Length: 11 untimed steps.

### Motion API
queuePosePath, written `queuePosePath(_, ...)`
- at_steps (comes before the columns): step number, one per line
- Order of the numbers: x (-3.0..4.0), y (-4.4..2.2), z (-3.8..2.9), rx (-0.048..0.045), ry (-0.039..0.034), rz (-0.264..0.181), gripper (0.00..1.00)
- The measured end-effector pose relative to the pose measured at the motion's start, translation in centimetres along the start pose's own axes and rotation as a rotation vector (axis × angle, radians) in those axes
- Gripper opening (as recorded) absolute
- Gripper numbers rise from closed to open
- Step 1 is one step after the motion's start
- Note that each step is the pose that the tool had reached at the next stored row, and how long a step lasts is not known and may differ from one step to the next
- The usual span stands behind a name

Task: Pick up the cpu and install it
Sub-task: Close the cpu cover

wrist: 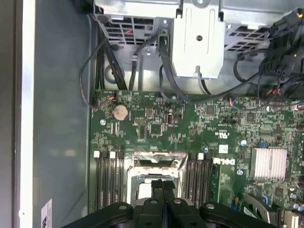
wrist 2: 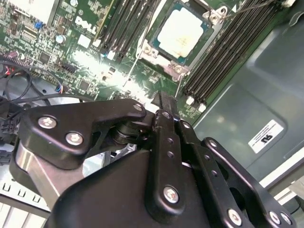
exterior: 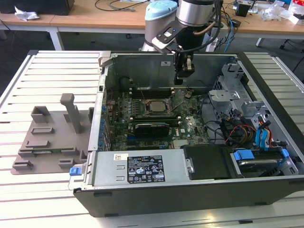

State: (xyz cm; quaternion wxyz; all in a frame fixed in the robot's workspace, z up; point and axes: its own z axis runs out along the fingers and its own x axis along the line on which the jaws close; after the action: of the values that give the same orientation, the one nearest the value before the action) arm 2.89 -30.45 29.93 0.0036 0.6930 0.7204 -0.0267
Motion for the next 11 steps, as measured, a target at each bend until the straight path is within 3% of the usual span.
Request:
queuePosePath(7,-0.07,1.76,0.04,0.0015,-0.0003,0.0,0.11)
queuePosePath(10,-0.07,2.38,0.37,0.0036,-0.0001,0.0,0.11)
queuePosePath(11,-0.08,3.01,0.79,0.007,0.0001,0.0,0.11)
